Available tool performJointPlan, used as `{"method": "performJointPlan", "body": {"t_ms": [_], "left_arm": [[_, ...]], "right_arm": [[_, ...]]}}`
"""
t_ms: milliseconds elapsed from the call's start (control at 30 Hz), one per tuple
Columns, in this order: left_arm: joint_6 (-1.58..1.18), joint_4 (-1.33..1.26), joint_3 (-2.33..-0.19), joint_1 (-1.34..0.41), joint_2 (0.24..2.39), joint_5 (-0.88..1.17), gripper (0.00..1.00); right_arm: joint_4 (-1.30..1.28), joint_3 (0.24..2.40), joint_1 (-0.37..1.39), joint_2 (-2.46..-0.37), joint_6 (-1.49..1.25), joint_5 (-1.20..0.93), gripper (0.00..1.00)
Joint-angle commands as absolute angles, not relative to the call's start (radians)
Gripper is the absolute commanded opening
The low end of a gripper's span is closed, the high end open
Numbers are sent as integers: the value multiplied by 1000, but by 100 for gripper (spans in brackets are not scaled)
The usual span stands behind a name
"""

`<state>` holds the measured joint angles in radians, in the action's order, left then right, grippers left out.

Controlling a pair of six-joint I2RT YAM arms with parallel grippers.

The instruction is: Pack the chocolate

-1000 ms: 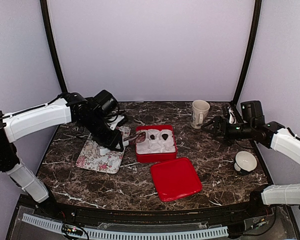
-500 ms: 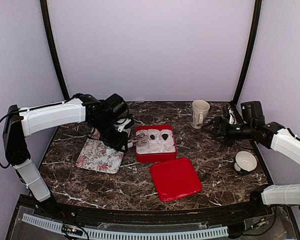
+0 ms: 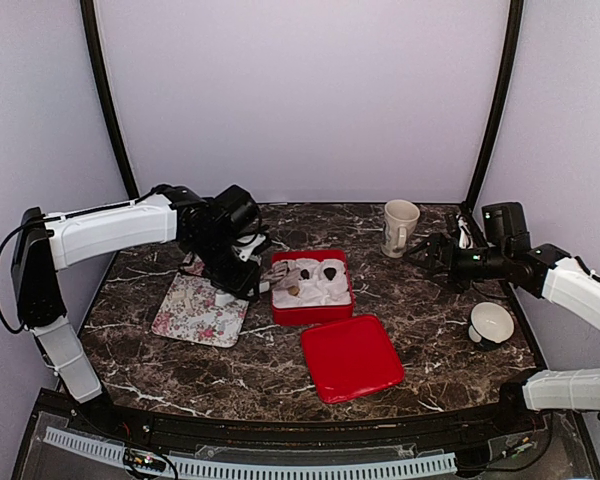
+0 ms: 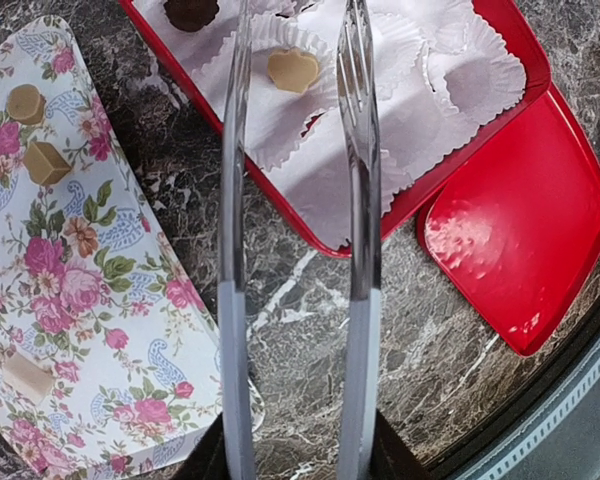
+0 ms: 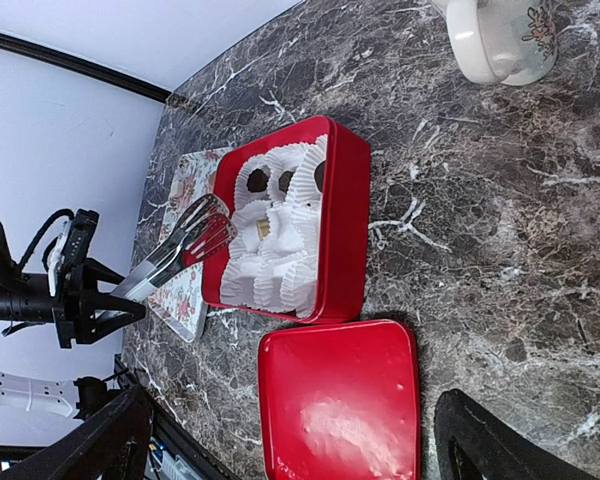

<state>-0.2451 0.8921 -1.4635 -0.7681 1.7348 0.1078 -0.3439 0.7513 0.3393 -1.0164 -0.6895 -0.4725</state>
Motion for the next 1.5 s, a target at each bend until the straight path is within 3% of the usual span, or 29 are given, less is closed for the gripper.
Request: {"method": "performJointPlan", "body": {"t_ms": [0,167,367,600,1467], "left_arm": [[-245,916,-1499,-769,1688,102,38],[-274,922,-1484,-728,1595,111,38],[-297,914,-1402,-563,1472,145,38],[-287,915,-1312,-440,1456,144,38],[-275,783,-1178,-432,1597,217,40]], "right_arm": [[-324,763,335,-1016,-686,-470,100],[-320,766,334,-1020,-684,-472,100],[-307,764,335,-1027,-683,-478,100],[-302,768,335,-1043,-680,-485,100],[-310,758,334,-1032,-699,-467,100]]}}
